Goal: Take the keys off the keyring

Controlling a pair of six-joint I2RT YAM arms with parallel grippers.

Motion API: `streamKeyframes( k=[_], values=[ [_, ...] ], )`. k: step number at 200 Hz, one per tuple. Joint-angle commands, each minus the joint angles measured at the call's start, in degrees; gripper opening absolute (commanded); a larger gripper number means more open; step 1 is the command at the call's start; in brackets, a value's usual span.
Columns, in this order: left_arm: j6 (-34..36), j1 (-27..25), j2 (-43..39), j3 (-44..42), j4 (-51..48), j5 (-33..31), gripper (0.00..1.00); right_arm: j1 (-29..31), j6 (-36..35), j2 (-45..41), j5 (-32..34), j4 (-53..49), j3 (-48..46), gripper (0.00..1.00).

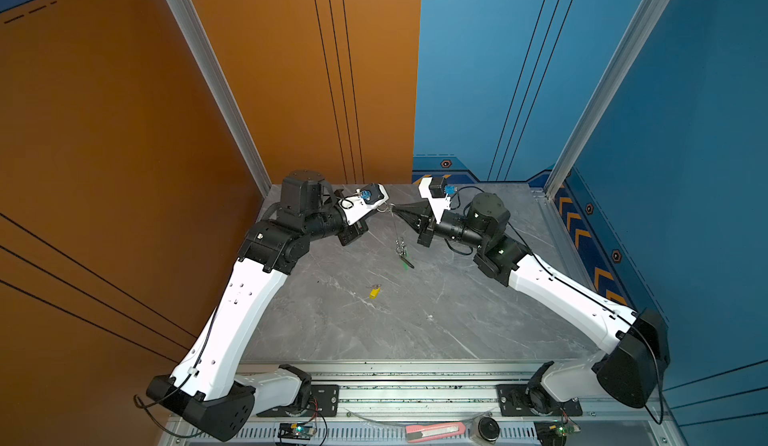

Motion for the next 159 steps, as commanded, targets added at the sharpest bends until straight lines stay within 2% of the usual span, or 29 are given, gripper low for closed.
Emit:
streamKeyframes(
  k=[1,29,42,83,126,159],
  values=[
    [-0.50,0.51,-1.21,-0.38,0.36,0.19,0.00,0.44,5.17,-2.41,4.58,8.14,-1.46,0.00],
    [-1.50,0.40,-1.53,-1.02,0.28,2.14,0.00,0.92,6.16,-2.76,5.77,11.73,-2.62,0.00],
    [-2.15,0.47,-1.48,-1.43,0.29,3.05,0.00,3.13,6.31,-2.72,6.12,13.09,-2.91,0.00],
    [-4.02,0.27,-1.08,-1.97,0.29,5.48,0.00,3.97,6.86,-2.82,4.85,16.64,-3.11,0.00],
    [-3.18,0.81,-1.68,-1.45,0.33,3.24,0.00,4.16,4.02,-4.53,5.79,15.41,-4.37,0.00],
    [-3.04,1.26,-2.23,-1.13,0.28,2.74,0.00,4.67,1.15,-6.13,10.87,14.39,-5.90,0.00]
  ],
)
